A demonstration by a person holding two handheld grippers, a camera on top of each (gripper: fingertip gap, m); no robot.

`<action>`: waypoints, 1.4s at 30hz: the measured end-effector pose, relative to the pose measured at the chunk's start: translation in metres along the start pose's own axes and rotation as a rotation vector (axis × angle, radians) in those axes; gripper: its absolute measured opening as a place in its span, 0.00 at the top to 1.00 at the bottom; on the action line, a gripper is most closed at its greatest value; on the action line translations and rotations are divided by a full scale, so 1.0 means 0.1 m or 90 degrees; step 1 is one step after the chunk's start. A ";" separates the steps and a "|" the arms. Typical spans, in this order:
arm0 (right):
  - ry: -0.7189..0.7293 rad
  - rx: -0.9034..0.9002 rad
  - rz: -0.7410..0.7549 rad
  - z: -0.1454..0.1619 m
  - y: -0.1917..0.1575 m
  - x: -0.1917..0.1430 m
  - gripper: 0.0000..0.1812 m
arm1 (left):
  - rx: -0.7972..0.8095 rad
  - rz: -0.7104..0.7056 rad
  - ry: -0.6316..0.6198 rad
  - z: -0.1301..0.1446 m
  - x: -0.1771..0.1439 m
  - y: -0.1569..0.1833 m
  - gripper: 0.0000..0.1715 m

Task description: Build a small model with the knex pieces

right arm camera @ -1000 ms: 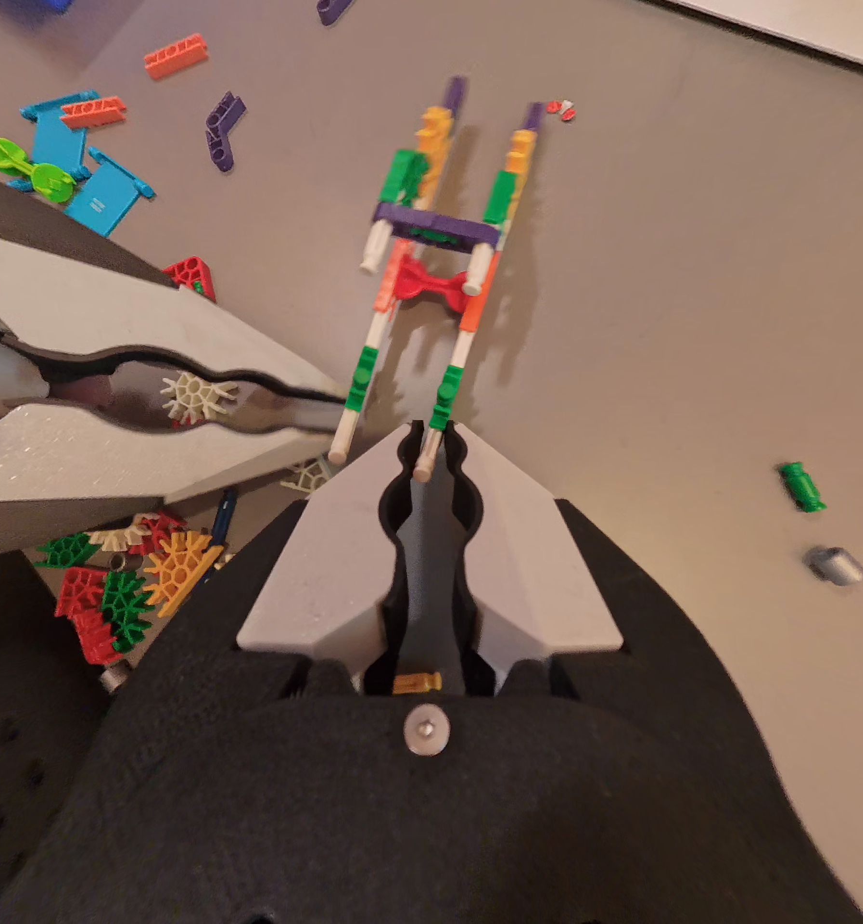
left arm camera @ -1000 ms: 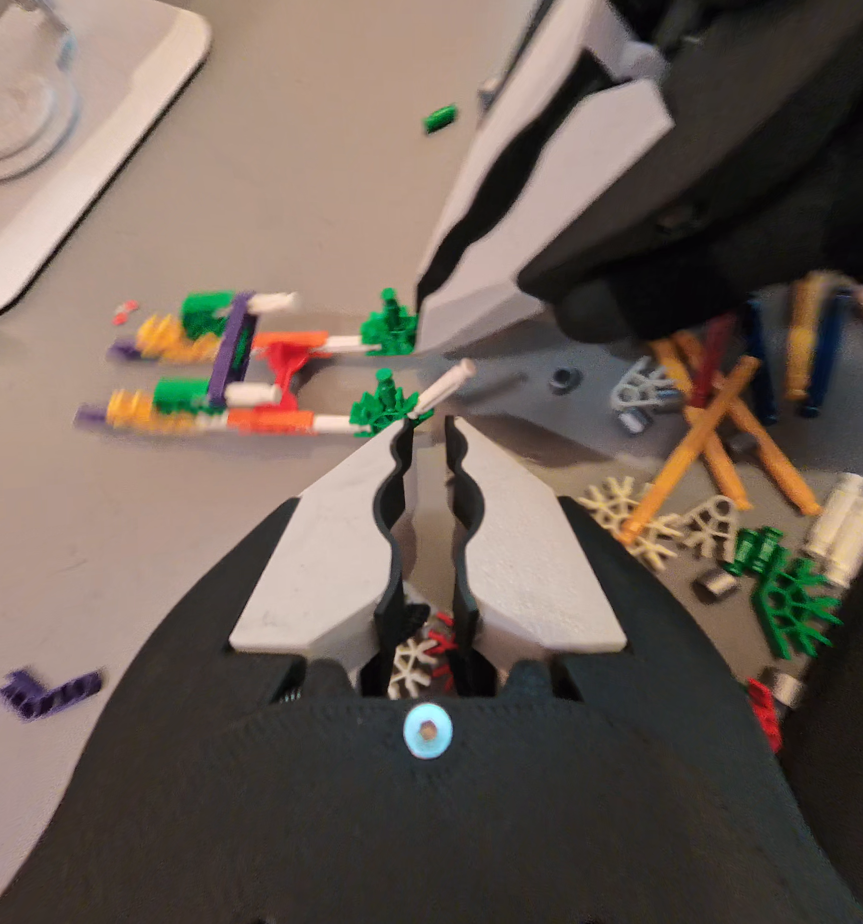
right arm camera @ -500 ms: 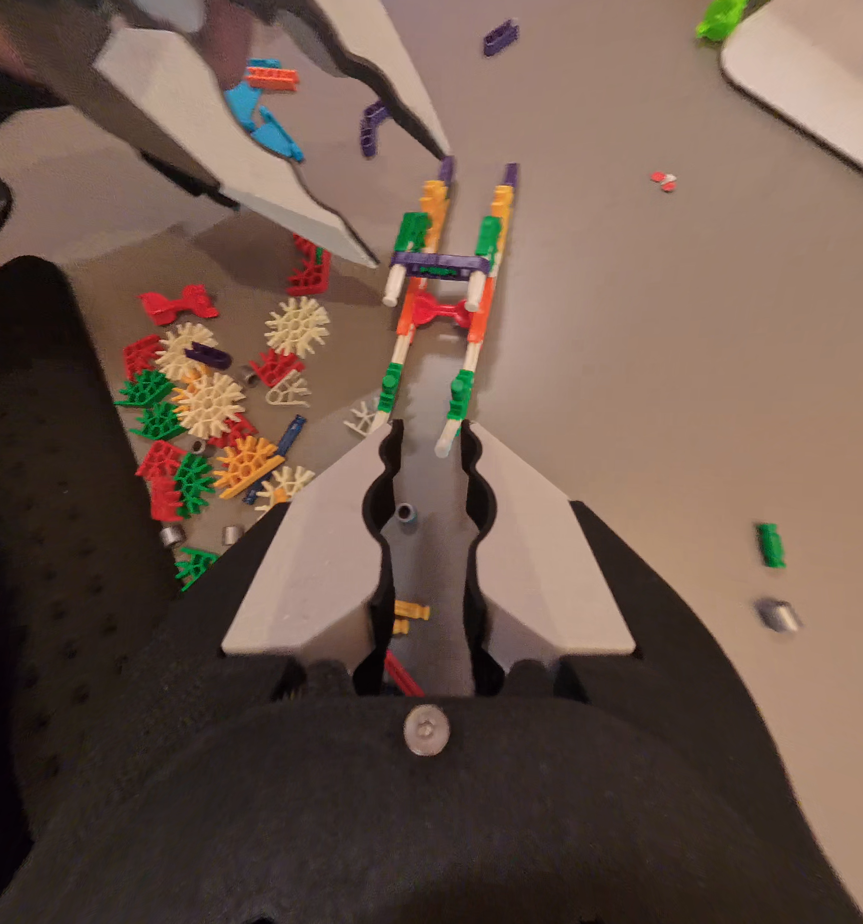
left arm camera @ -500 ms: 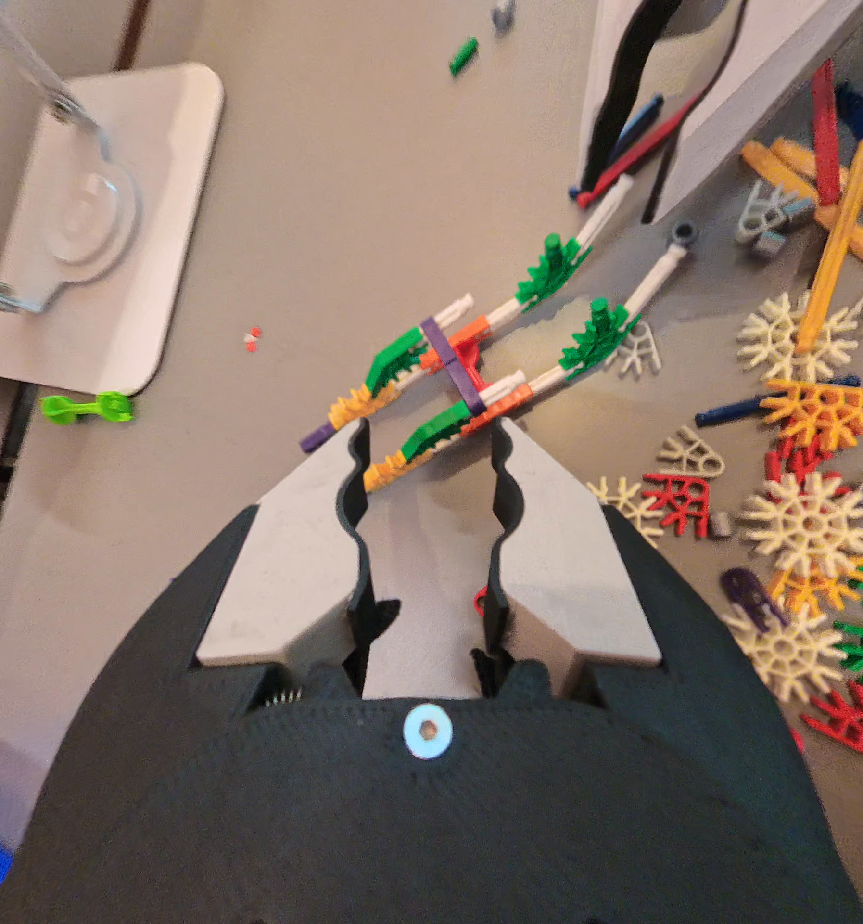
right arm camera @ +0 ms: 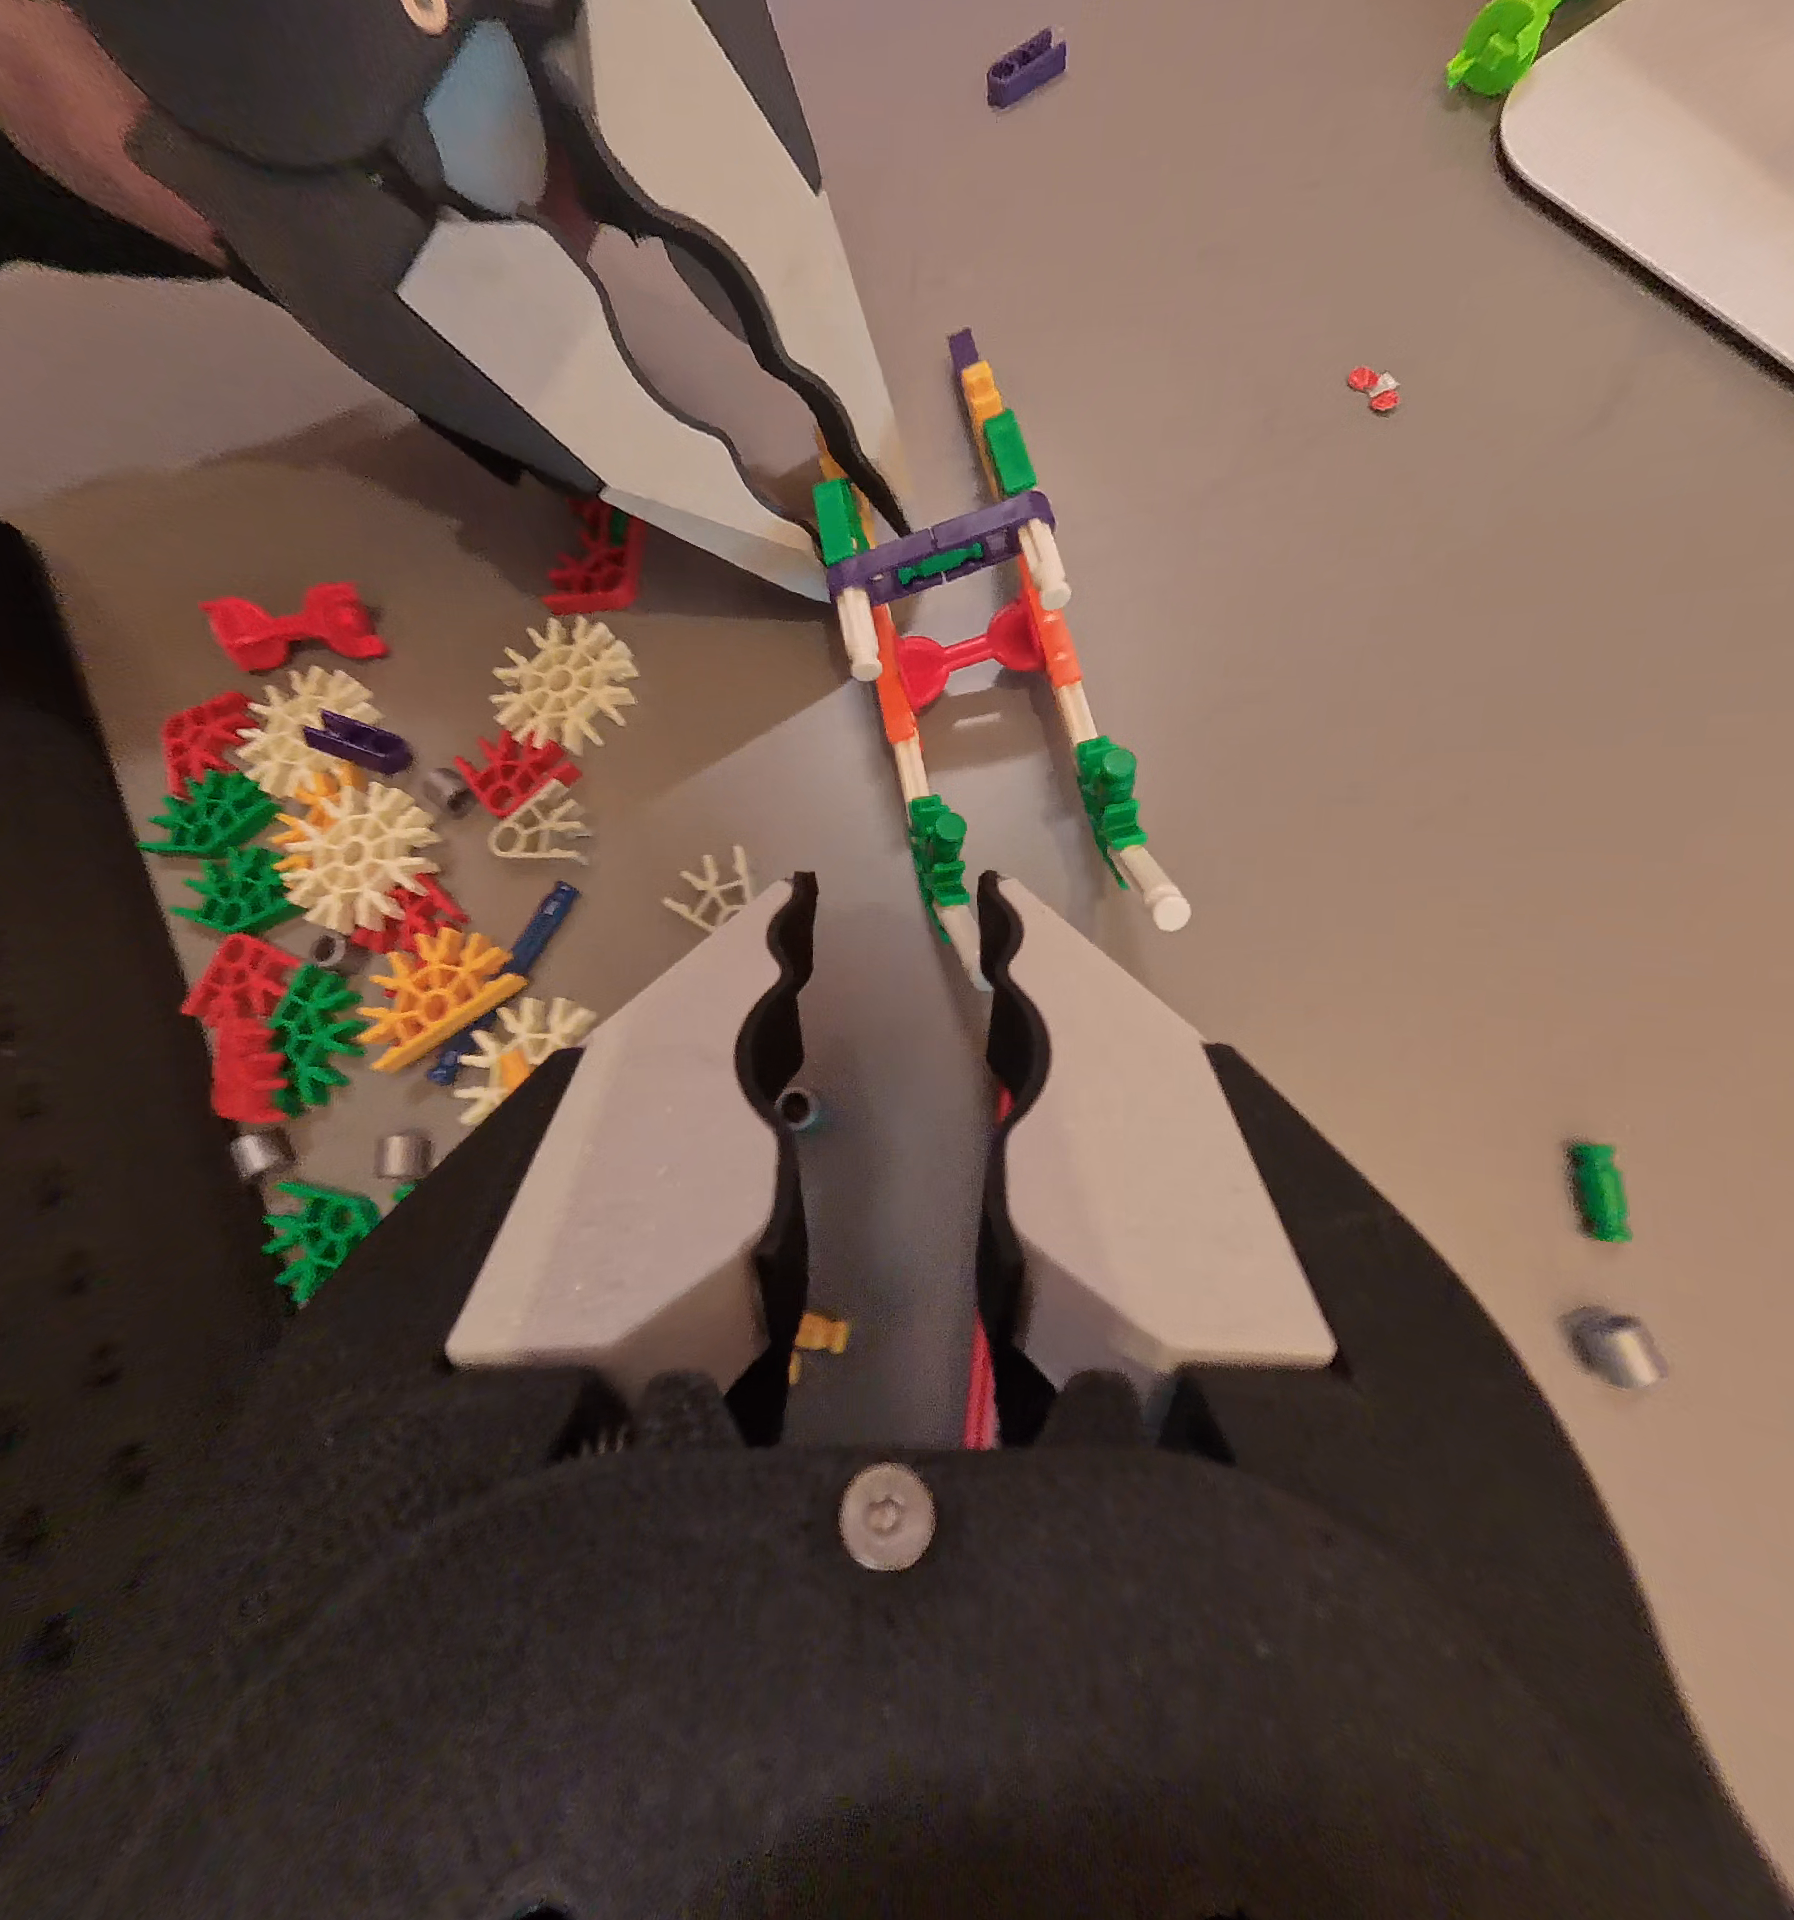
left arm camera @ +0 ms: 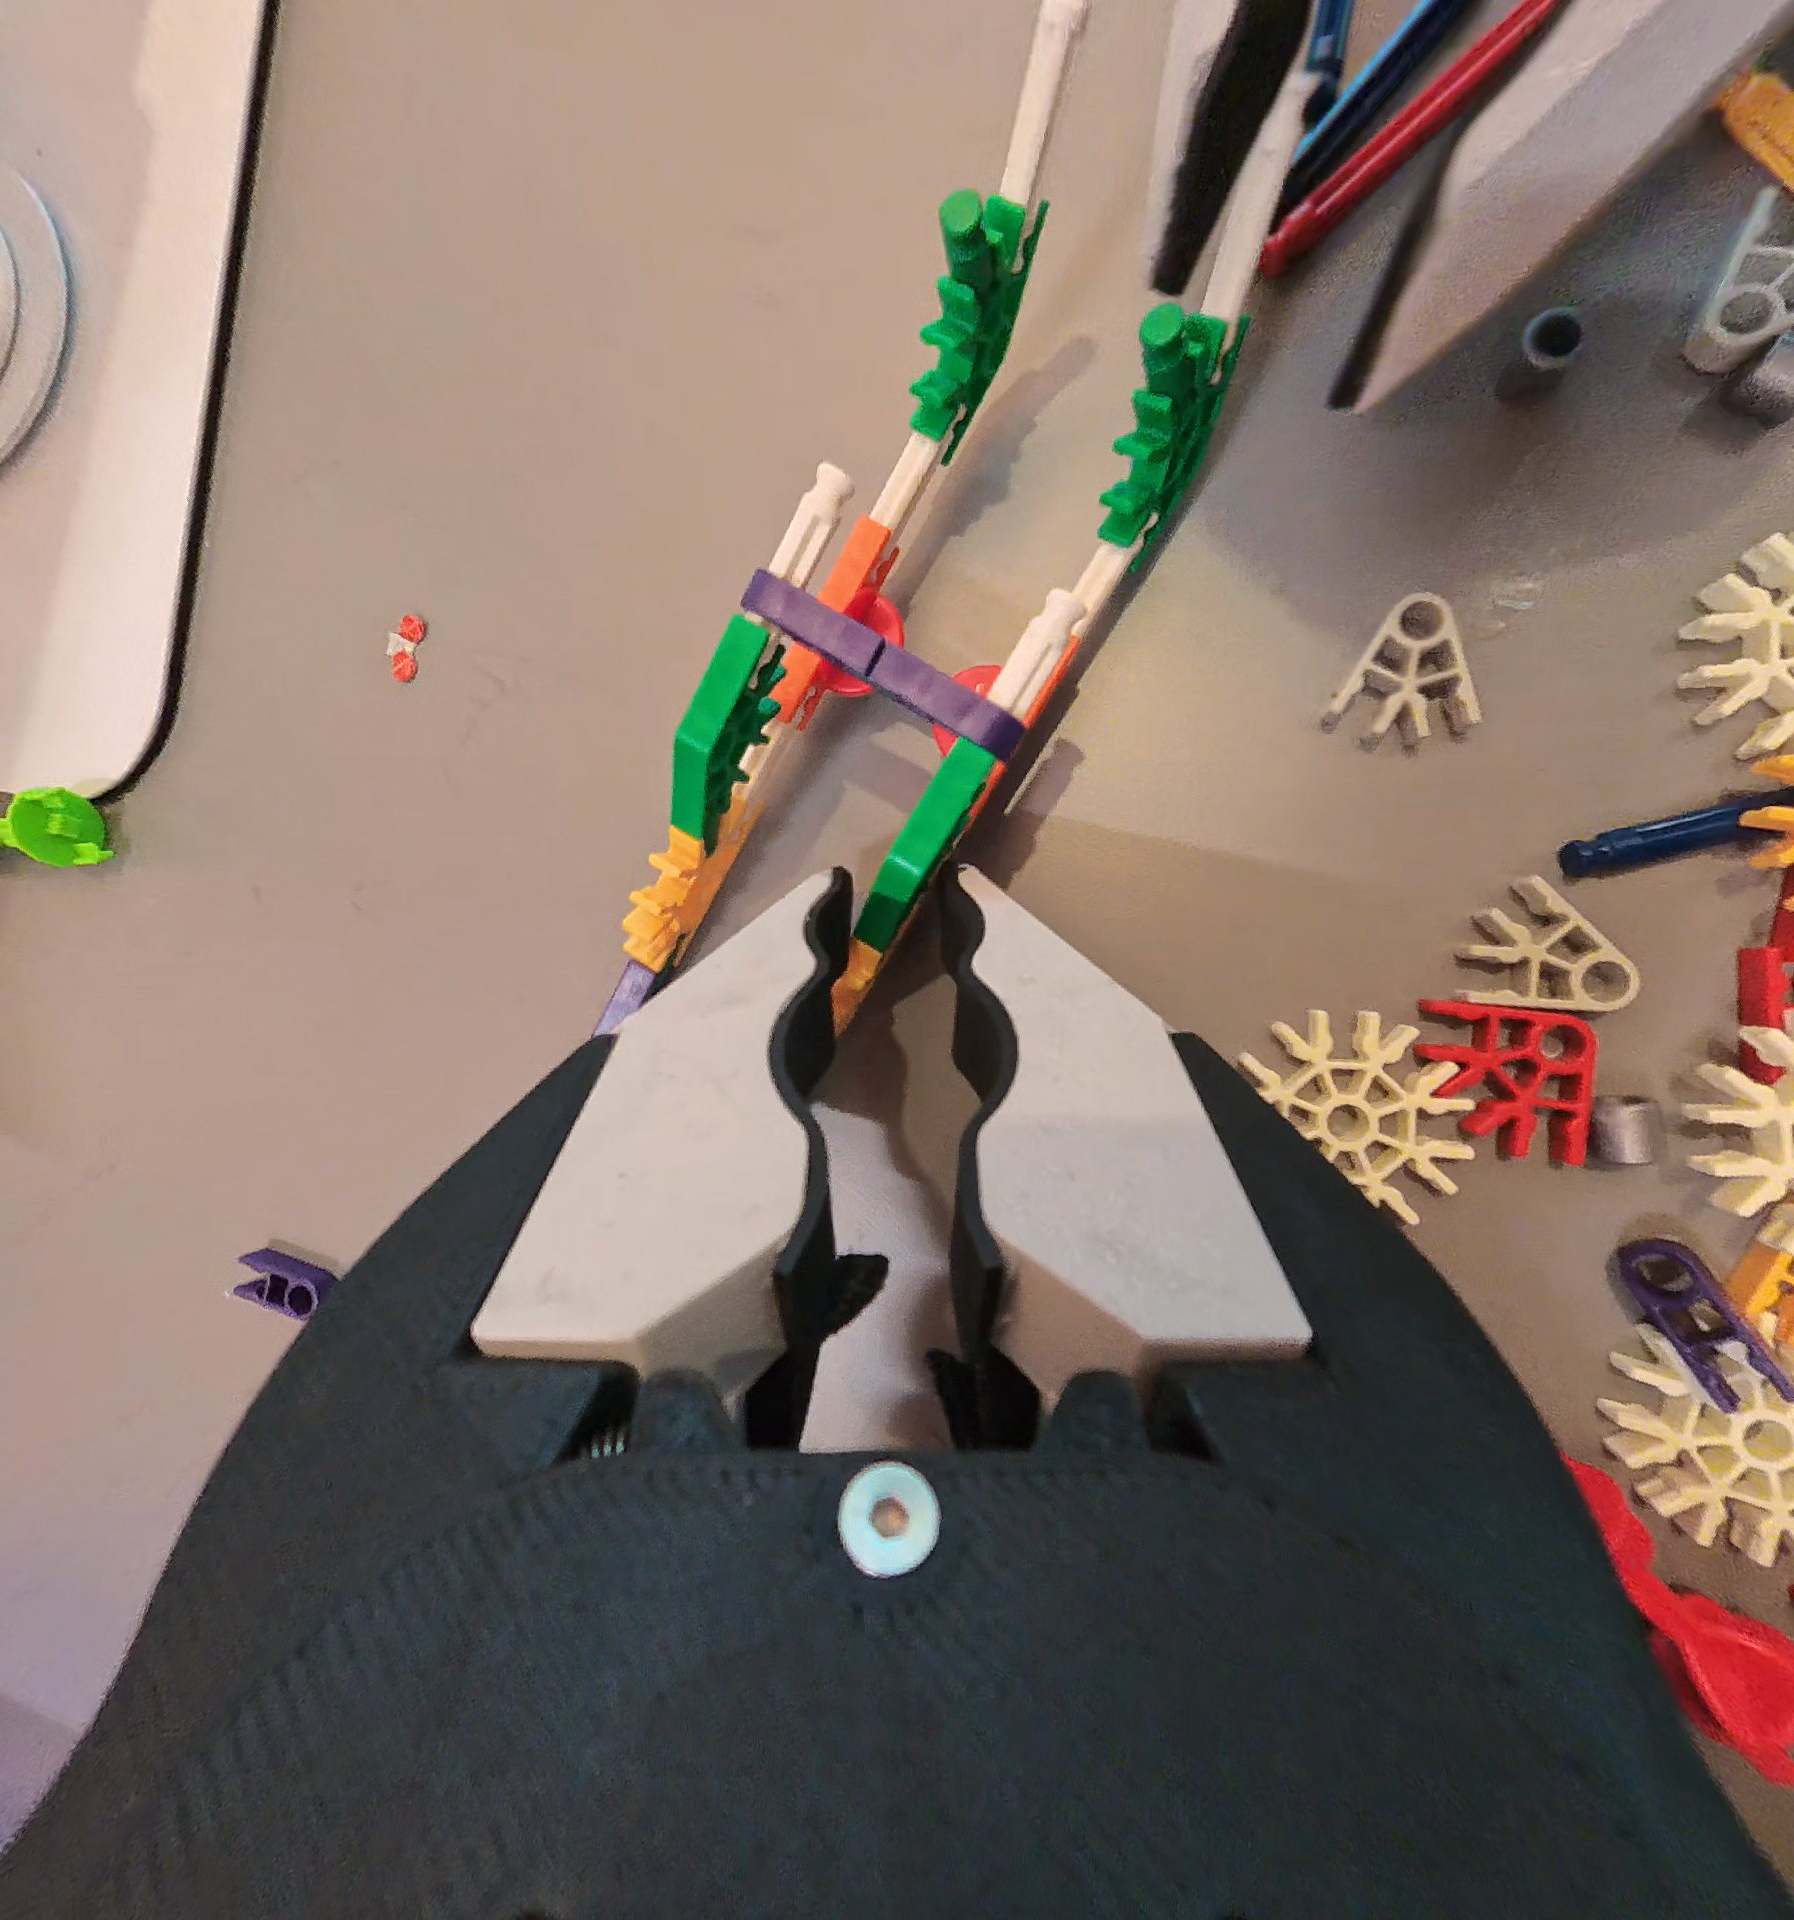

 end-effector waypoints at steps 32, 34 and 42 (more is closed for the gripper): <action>-0.028 -0.105 -0.009 -0.12 0.46 -0.08 0.81 | -0.097 0.044 -0.004 0.02 -0.08 -0.27 0.79; -0.022 -0.096 -0.003 -0.15 0.47 -0.16 0.81 | -0.094 0.035 -0.009 0.07 -0.14 -0.28 0.77; -0.036 -0.094 -0.040 -0.17 0.56 0.09 0.56 | -0.099 0.042 0.001 0.07 -0.14 -0.50 0.55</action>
Point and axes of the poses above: each gripper's, where its closed fingertips meet, x out along the fingers, z out of its underside, y = z × x across the jaws, the point moved 4 cm from there along -x, back along the fingers, and after that the axes turned 9 degrees about x, right-handed, at the moved point
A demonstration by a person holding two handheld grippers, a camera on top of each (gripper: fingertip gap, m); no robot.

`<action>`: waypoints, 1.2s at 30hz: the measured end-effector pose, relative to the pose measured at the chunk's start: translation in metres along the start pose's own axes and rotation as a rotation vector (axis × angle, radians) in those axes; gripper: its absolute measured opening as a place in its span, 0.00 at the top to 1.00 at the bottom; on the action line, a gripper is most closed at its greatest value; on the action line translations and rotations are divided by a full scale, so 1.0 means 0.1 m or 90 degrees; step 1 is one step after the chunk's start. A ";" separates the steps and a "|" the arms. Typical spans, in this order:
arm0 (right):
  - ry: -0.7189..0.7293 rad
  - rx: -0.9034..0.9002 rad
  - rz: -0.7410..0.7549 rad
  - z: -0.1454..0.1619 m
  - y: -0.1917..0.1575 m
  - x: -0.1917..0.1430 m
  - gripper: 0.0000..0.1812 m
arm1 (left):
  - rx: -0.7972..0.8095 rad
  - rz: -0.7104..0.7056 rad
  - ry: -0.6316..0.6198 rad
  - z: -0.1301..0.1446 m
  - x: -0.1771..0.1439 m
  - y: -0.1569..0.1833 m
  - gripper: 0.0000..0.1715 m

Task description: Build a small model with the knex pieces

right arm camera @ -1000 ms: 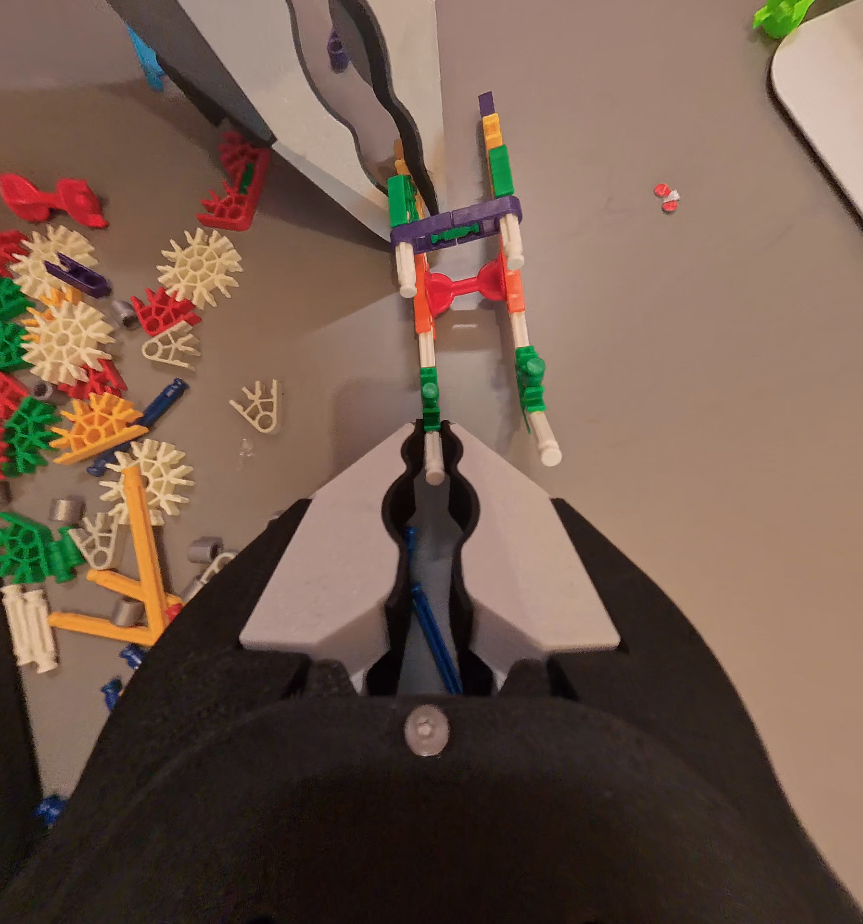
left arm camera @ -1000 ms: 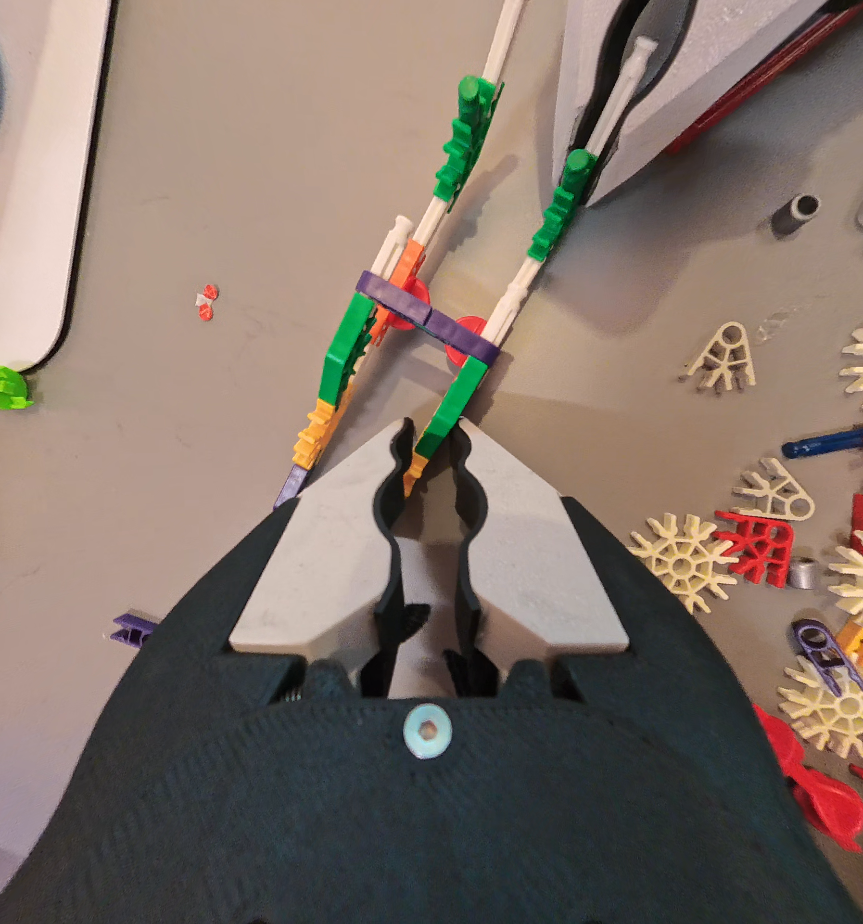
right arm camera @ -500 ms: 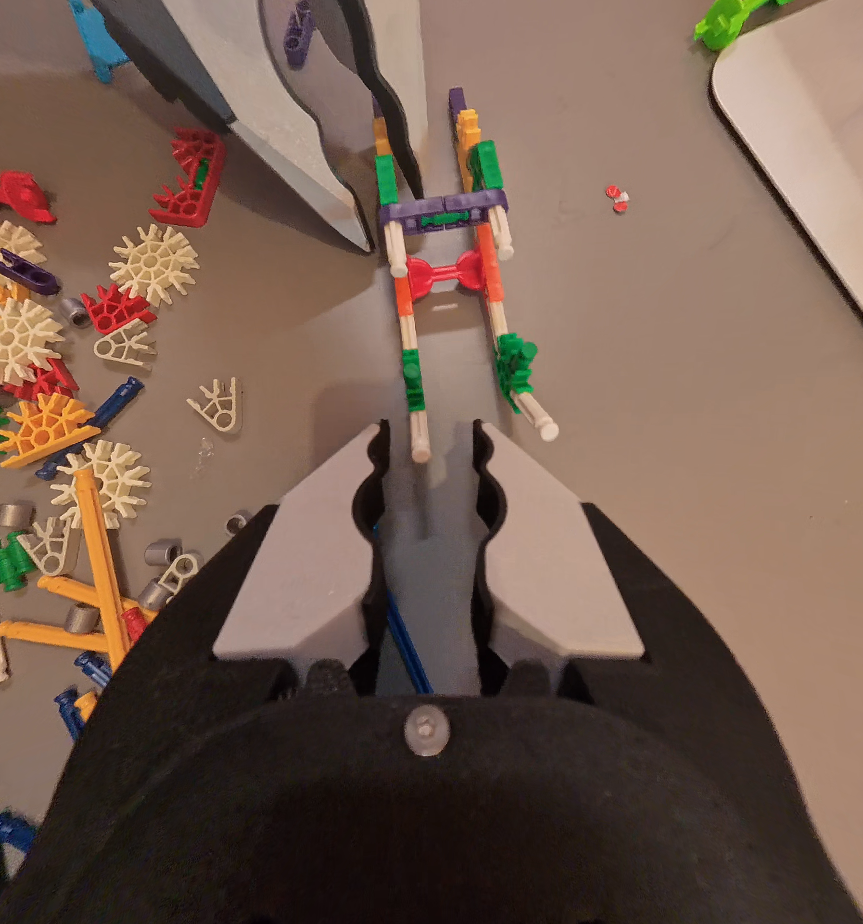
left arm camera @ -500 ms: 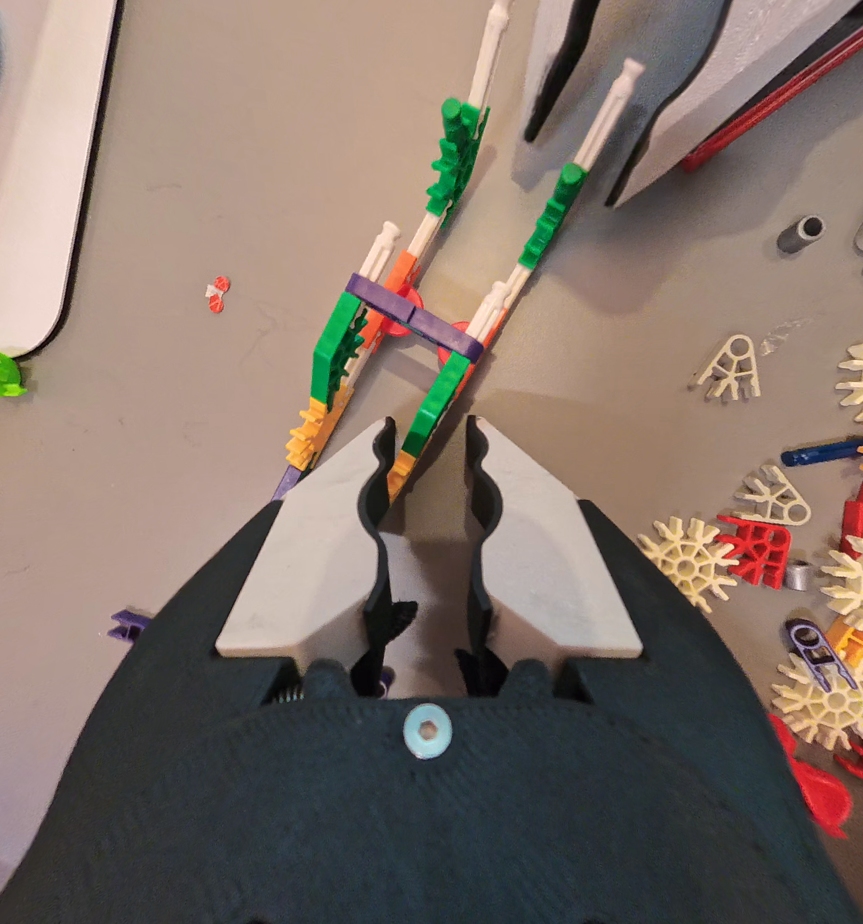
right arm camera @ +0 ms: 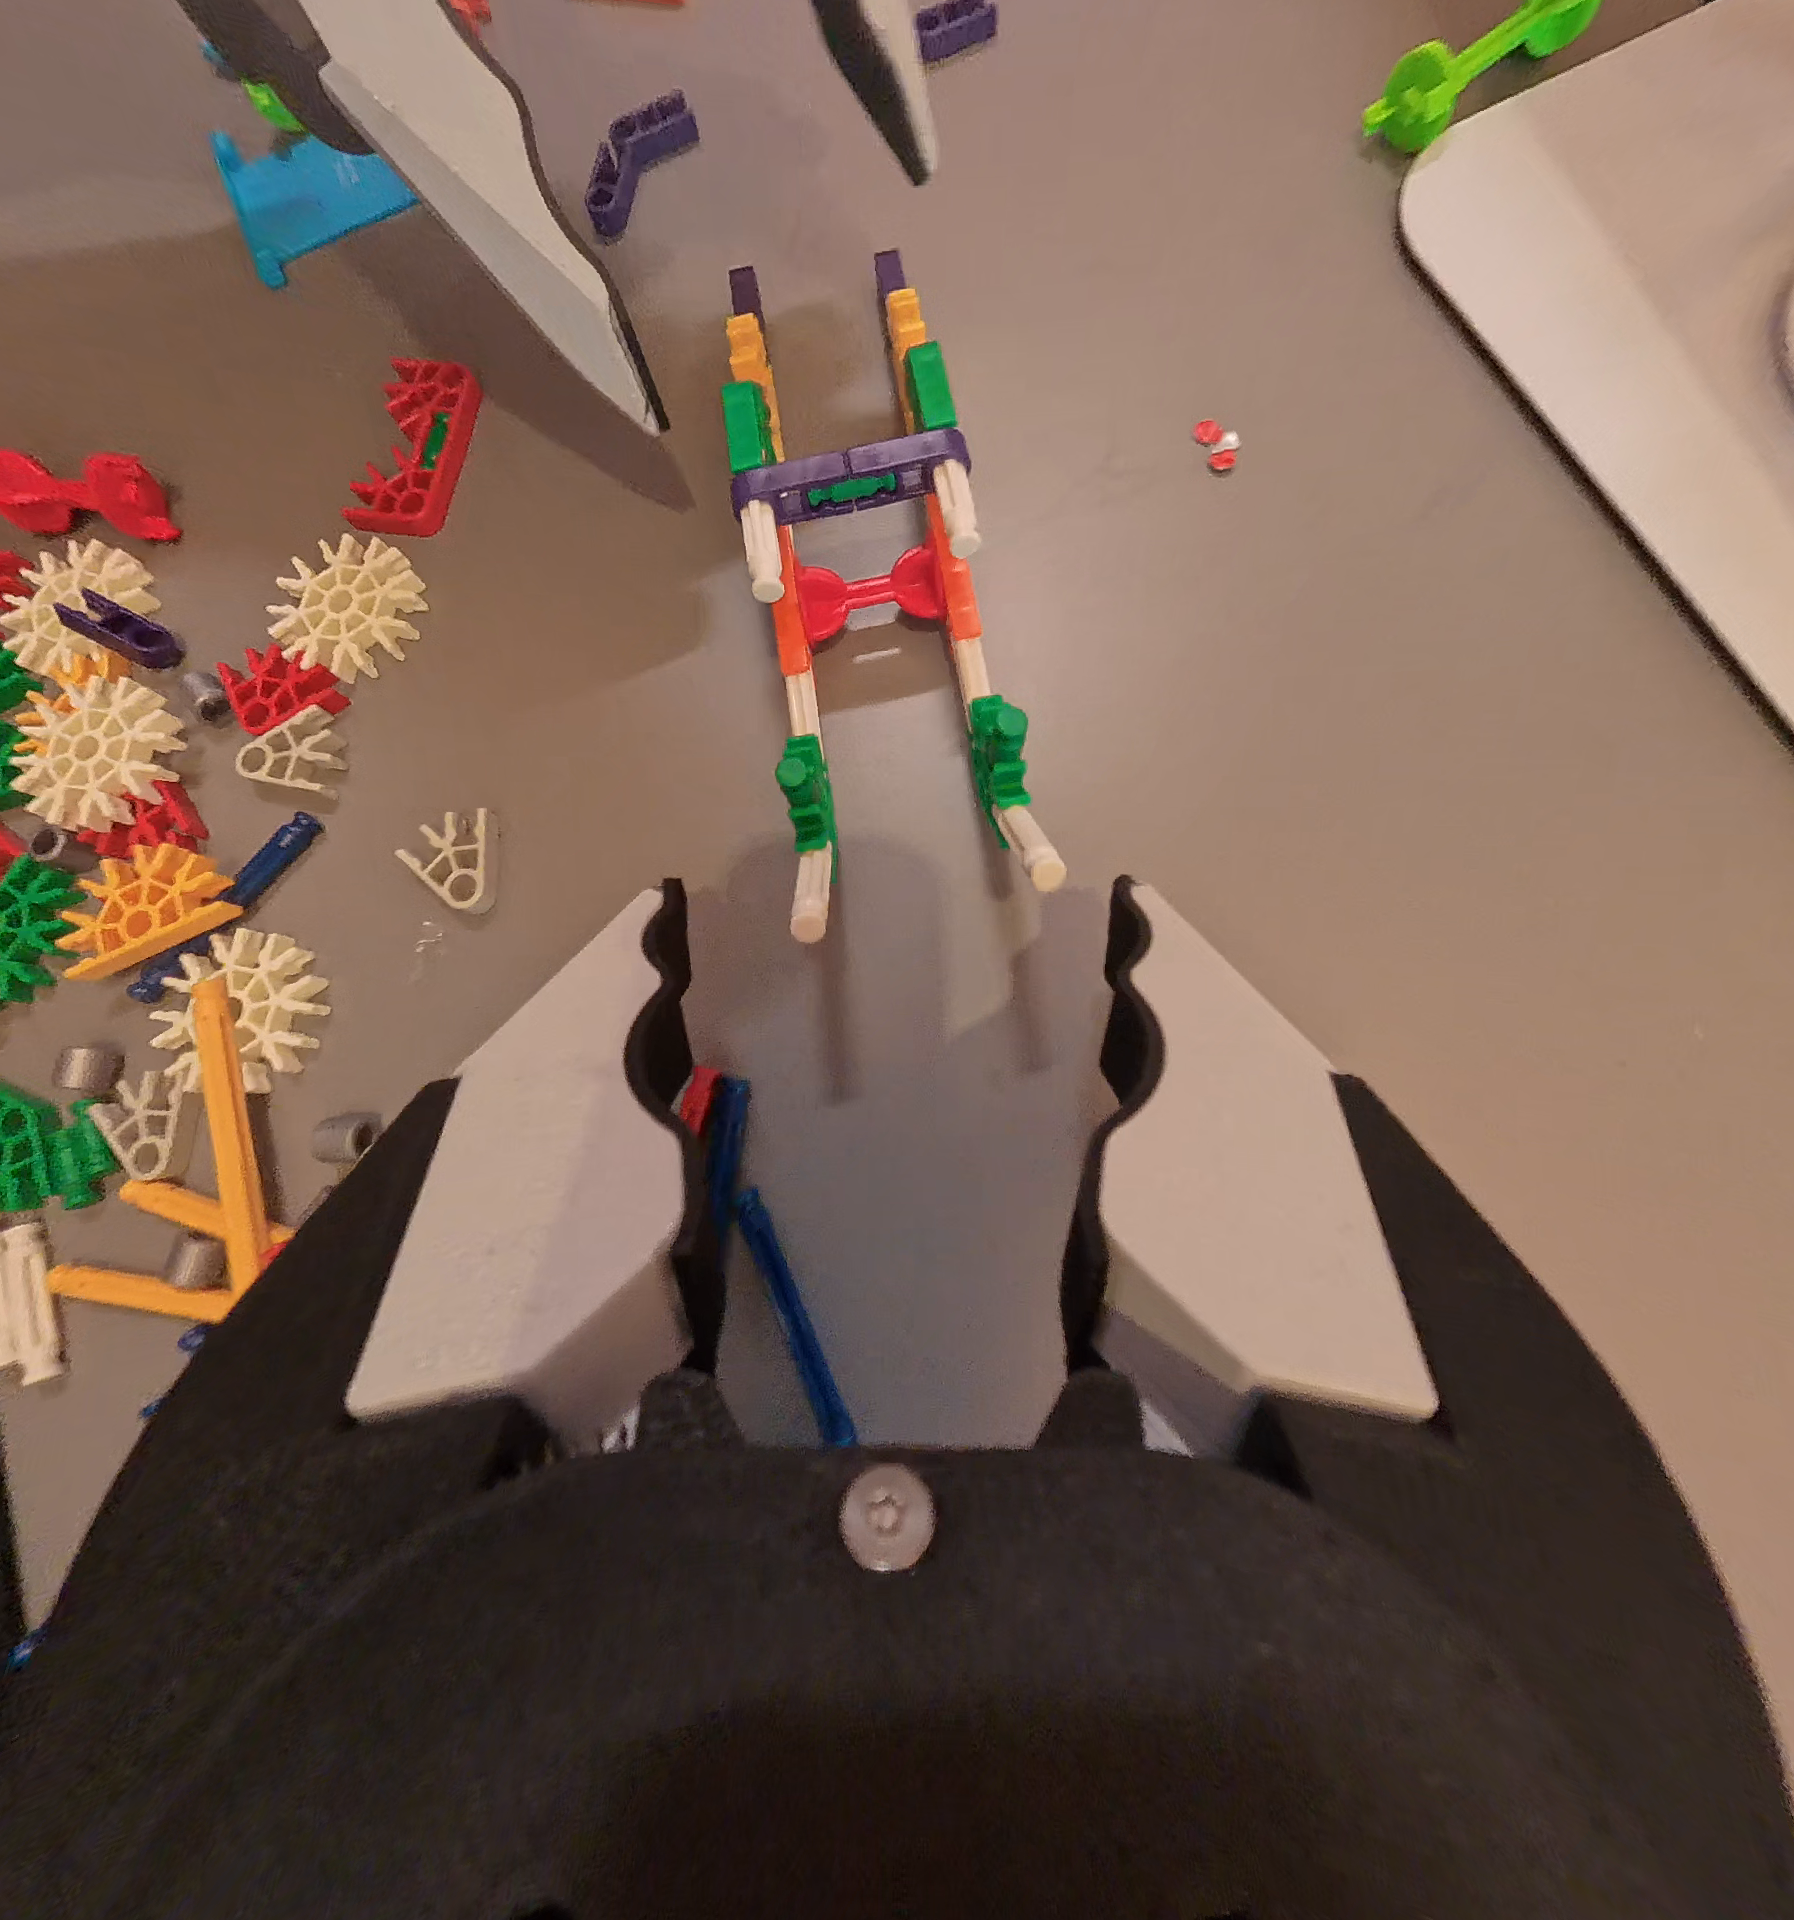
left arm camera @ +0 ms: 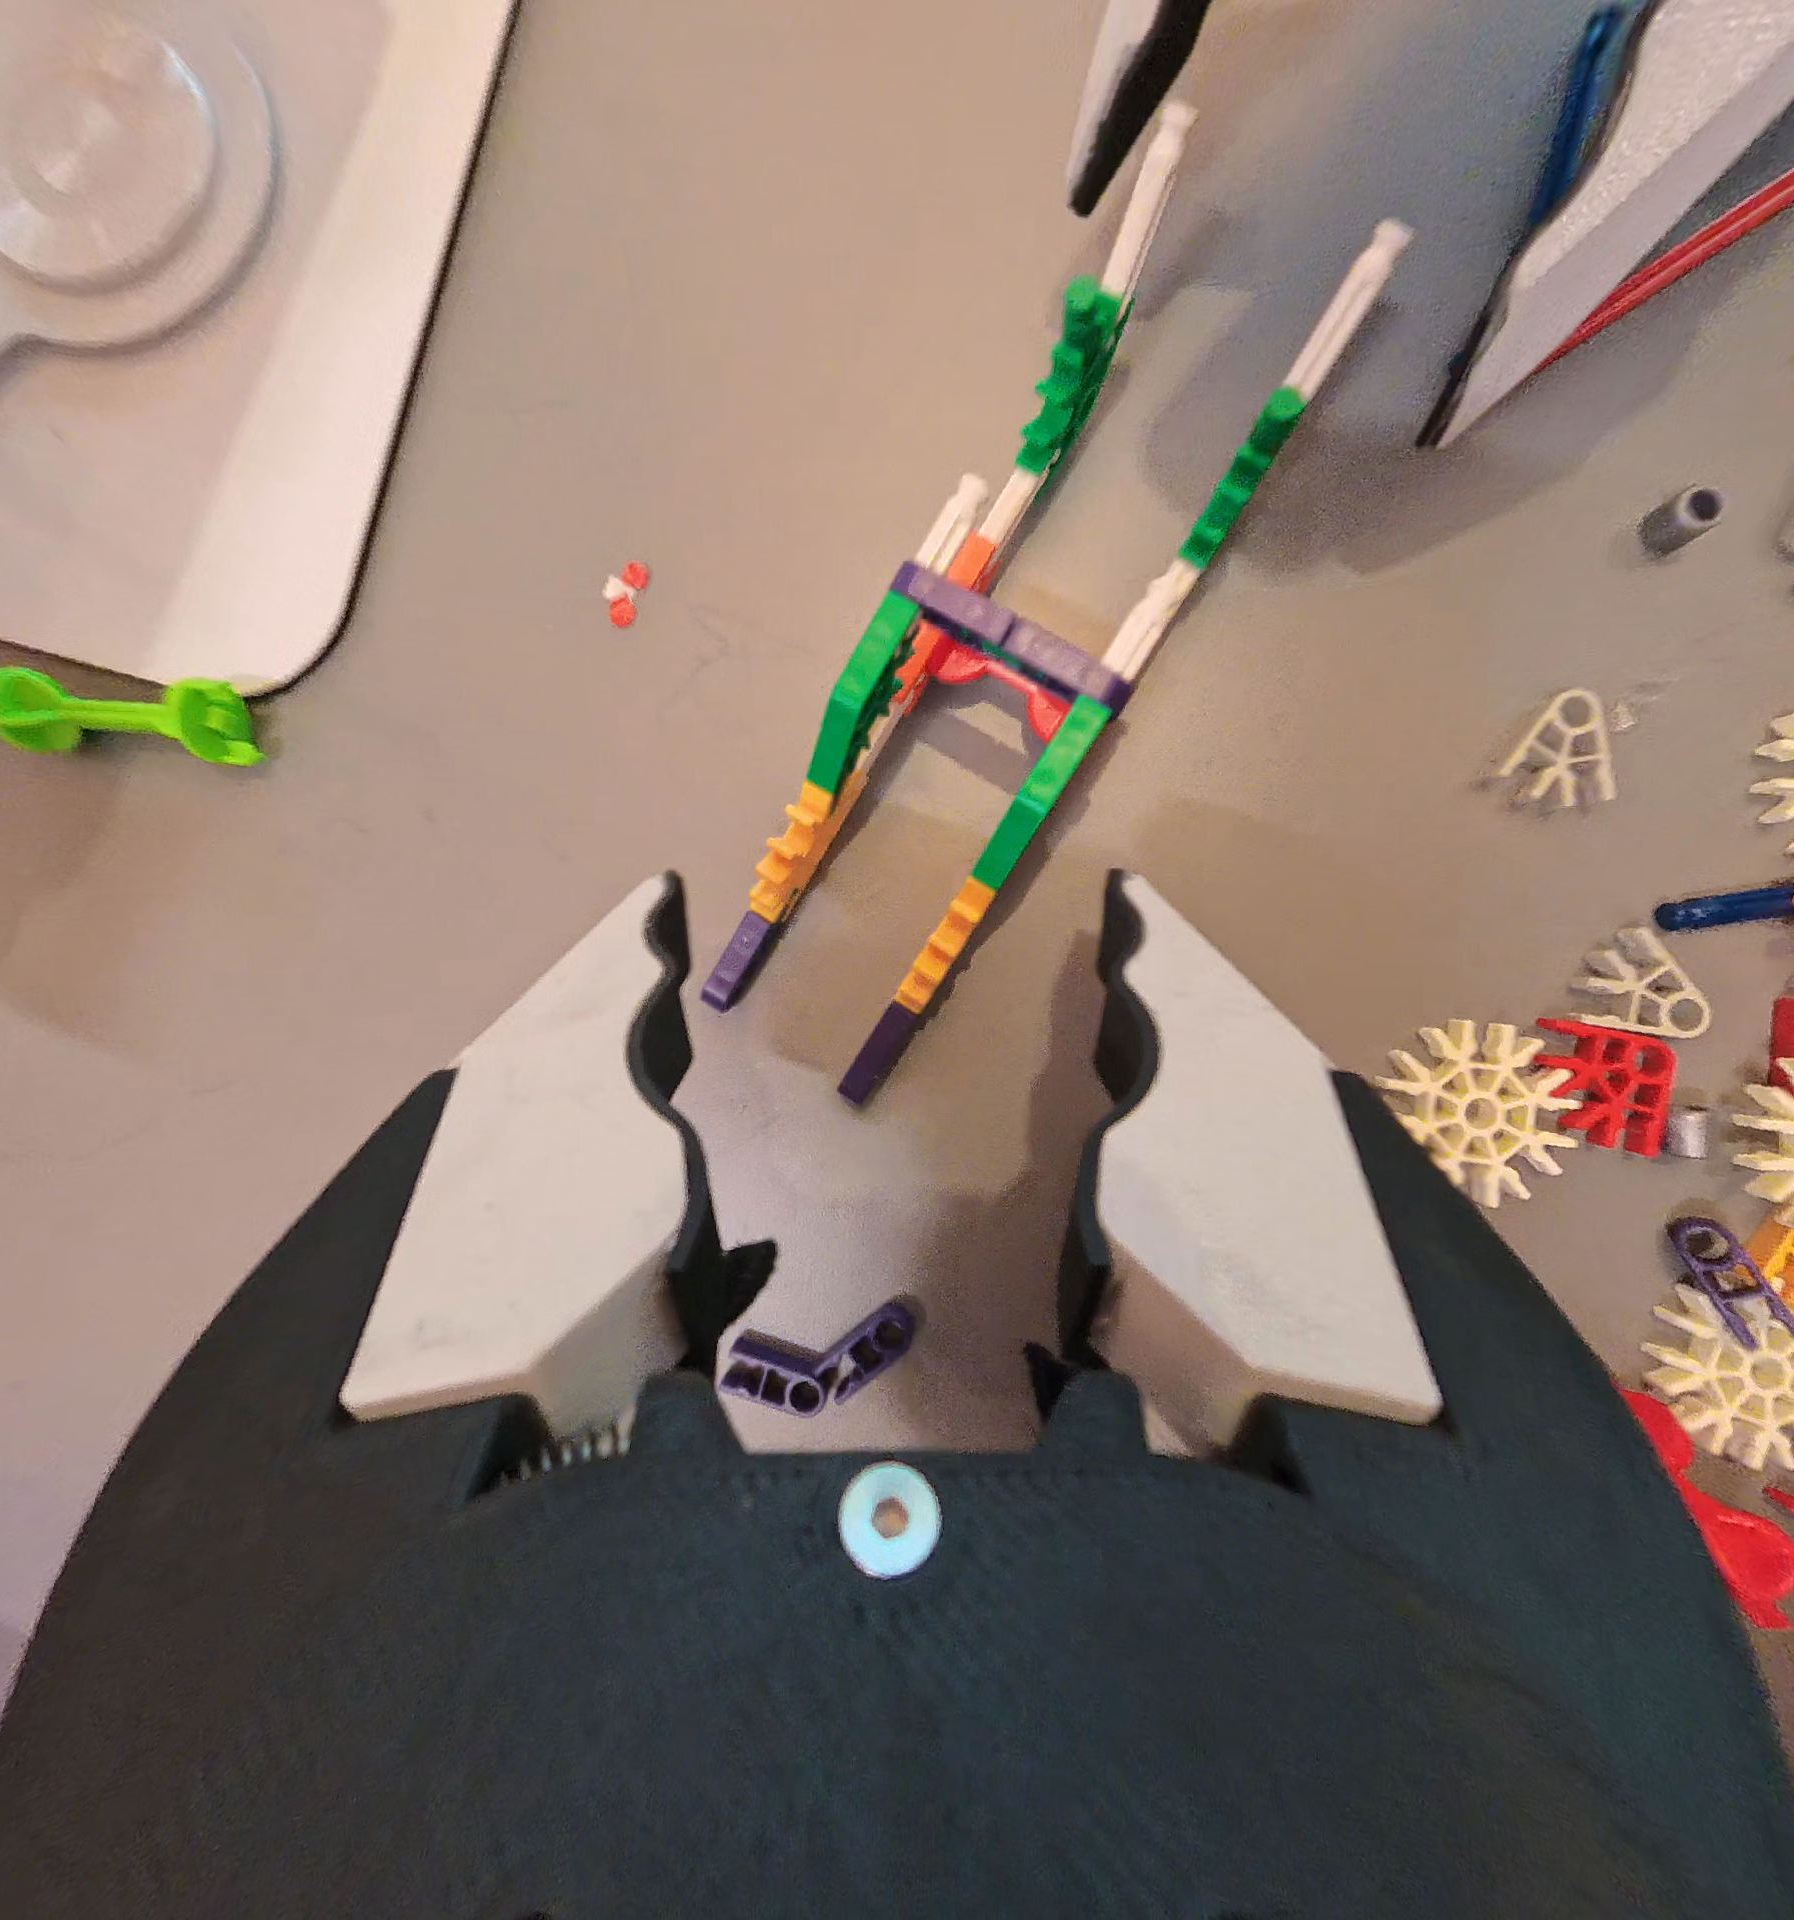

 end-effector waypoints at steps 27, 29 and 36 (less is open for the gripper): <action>0.020 0.003 0.063 -0.10 0.14 -0.34 0.63 | -0.043 -0.040 0.013 0.19 -0.19 -0.05 0.60; 0.036 0.011 0.083 -0.11 0.12 -0.49 0.64 | -0.064 -0.049 0.028 0.19 -0.32 0.00 0.60; 0.132 0.051 0.122 -0.11 -0.08 -0.98 0.73 | -0.123 -0.096 0.043 0.32 -0.73 0.19 0.63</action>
Point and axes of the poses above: each gripper's, where its closed fingertips meet, x out along the fingers, z out of its underside, y = z × x across the jaws, the point moved 4 cm from there along -x, back along the fingers, and after that the axes turned 9 degrees about x, right-handed, at the moved point
